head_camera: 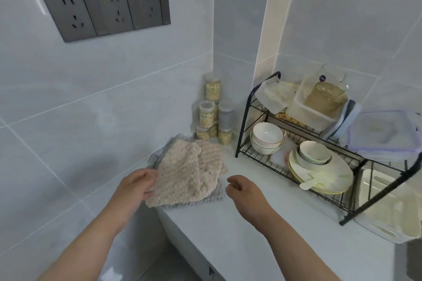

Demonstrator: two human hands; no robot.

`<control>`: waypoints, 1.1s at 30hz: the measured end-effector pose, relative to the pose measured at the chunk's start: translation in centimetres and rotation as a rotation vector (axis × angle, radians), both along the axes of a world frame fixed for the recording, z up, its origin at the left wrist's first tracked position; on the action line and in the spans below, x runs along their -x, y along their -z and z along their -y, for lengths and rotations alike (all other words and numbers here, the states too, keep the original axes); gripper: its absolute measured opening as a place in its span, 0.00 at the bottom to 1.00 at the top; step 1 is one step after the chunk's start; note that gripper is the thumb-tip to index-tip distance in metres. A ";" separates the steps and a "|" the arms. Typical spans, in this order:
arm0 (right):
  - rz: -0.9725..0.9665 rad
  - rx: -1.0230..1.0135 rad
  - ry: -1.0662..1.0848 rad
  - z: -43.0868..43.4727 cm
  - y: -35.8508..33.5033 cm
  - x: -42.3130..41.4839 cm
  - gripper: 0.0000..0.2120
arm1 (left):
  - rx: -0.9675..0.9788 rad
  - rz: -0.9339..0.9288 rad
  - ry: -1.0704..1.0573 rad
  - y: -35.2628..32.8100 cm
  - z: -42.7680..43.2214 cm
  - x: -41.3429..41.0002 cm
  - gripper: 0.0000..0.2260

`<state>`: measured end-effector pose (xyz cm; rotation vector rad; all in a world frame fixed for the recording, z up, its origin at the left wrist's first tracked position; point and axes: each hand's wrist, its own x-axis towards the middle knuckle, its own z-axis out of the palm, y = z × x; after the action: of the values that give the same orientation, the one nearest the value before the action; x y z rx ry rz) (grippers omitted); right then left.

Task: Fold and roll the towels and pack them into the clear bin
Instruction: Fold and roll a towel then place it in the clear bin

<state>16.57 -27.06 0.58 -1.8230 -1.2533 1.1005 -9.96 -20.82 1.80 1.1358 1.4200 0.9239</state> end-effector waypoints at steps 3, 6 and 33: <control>0.053 -0.011 0.074 -4.9 1.3 -0.4 0.11 | -0.018 -0.148 0.148 0.7 -7.5 -1.9 0.09; 0.134 0.023 0.133 -10.2 3.4 -0.3 0.11 | -0.099 -0.387 0.353 2.6 -13.9 -3.5 0.11; 0.446 0.021 -0.207 -25.9 9.5 3.9 0.30 | -0.820 -0.516 0.761 7.8 -20.1 1.0 0.09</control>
<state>12.65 -1.19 -8.92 -2.0618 -1.7228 0.8351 -10.92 -0.73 -6.01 2.4471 0.8021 0.6612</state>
